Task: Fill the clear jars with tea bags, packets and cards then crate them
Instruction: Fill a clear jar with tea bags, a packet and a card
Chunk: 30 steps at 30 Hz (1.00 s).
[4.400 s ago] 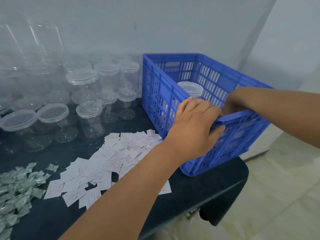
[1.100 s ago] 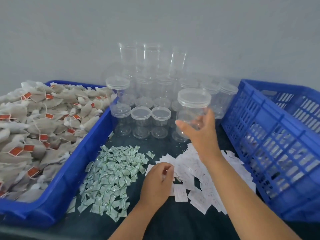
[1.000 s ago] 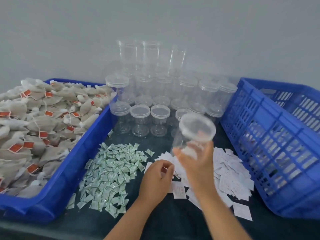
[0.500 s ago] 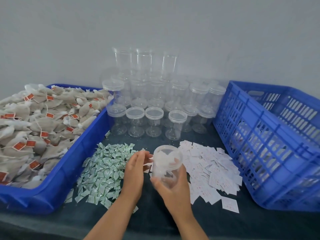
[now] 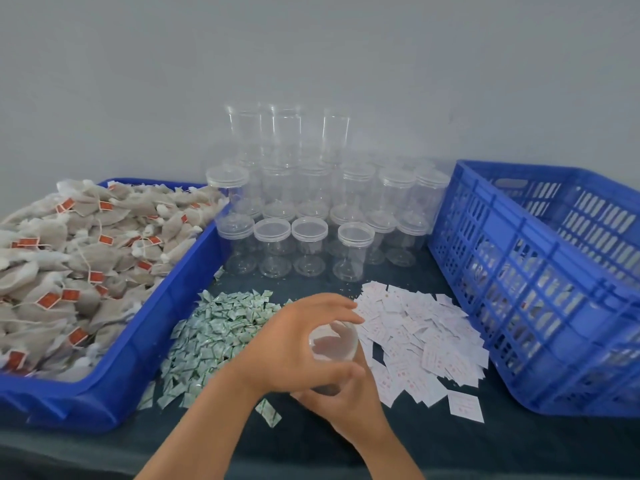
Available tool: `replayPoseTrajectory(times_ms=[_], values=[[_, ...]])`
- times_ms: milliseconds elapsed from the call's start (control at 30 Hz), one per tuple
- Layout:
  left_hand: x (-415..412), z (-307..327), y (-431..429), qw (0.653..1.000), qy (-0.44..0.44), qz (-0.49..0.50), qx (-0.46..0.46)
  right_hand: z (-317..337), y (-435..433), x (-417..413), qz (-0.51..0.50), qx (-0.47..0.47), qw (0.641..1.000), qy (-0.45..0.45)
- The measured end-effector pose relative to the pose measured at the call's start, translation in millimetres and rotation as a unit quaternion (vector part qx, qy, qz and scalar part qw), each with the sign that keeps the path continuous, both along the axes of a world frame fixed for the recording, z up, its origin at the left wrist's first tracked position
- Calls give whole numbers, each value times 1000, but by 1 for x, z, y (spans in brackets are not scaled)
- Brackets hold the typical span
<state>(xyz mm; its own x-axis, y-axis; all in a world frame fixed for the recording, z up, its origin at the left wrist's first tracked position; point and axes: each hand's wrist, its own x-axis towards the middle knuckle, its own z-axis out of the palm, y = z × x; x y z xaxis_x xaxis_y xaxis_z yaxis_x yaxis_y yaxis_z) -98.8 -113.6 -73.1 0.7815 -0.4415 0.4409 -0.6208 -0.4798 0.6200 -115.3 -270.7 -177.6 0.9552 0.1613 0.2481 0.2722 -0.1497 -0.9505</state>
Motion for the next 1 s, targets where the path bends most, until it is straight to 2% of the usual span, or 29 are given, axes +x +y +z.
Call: replayPoseTrajectory(times_ms=[67,200,300,367,433,533,633,700,867,933,1000], values=[[-4,-3,4,998,4,48,29,-2,1,0,0,-6,1000,3],[-18,-18,-1,988,22,150,-4,-3,7,1,12,-16,1000,-1],[-30,-31,-19,954,18,299,-18,1,14,-1,-29,-63,997,-39],[-38,-32,-30,936,24,352,4,4,17,-1,-63,-85,993,-57],[-47,-29,-34,932,27,355,67,4,17,0,-61,-86,992,-68],[-61,-16,-20,929,38,274,248,7,12,-4,-23,-78,995,-66],[-57,18,17,889,146,184,392,3,10,-8,30,-97,993,-55],[-52,38,28,876,190,179,406,1,11,-9,42,-123,990,-63],[-39,33,8,851,157,276,419,3,8,-8,23,-102,992,-73],[-38,22,9,854,154,311,387,3,9,-7,24,-110,990,-83],[-38,13,10,880,152,321,316,4,11,-7,7,-108,989,-99]])
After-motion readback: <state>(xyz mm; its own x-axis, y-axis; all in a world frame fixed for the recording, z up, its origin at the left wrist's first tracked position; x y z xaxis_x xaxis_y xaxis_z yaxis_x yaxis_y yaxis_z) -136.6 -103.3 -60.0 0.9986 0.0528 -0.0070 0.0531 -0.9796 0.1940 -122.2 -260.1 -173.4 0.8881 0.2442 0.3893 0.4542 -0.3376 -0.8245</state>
